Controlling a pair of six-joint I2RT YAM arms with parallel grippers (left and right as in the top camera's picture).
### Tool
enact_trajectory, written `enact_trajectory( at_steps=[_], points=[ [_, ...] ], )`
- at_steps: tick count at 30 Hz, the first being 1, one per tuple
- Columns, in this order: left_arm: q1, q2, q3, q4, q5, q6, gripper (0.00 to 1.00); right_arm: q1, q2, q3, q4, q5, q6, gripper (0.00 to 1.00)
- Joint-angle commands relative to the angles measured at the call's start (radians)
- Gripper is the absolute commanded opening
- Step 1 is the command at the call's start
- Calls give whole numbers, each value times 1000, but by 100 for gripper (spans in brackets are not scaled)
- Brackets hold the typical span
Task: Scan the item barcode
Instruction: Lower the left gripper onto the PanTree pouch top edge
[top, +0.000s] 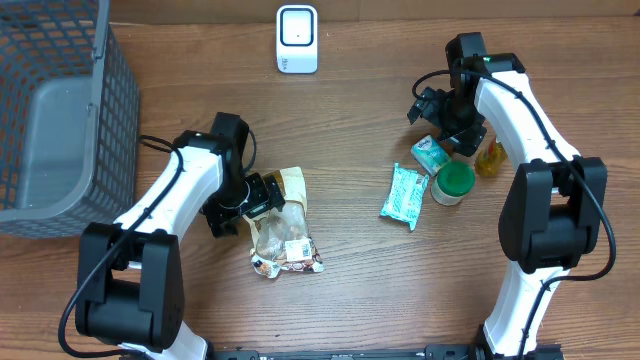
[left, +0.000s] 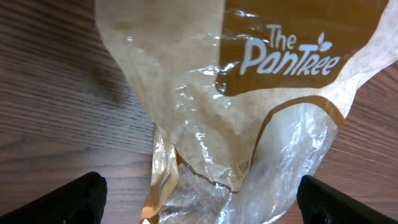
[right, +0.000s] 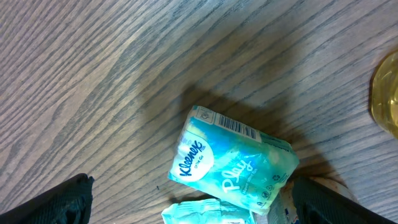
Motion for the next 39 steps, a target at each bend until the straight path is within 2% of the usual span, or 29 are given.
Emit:
enact_trajectory(
  at_steps=[1,6,9,17,24,33,39],
  points=[
    [-47,-26,-8,11,-58,25,100,-4,-22,27,3,-2,-4,100],
    [-109,-26,-29,53,-58,21,100,-4,-22,27,3,-2,-4,100],
    [-127,-25,-42,60,-105,-32,99,-4,-22,27,3,-2,-4,100],
    [-124,-25,-105,125,-130,-96,100,-4,-22,27,3,-2,-4,100],
    [-114,-25,-116,198,-122,-150,96,-4,-22,27,3,-2,-4,100],
    [-114,-25,-117,203,-124,-157,96,-4,-22,27,3,-2,-4,100],
    [-114,-25,-165,248,-129,-186,87,-4,-22,27,3,-2,-4,100]
  ],
)
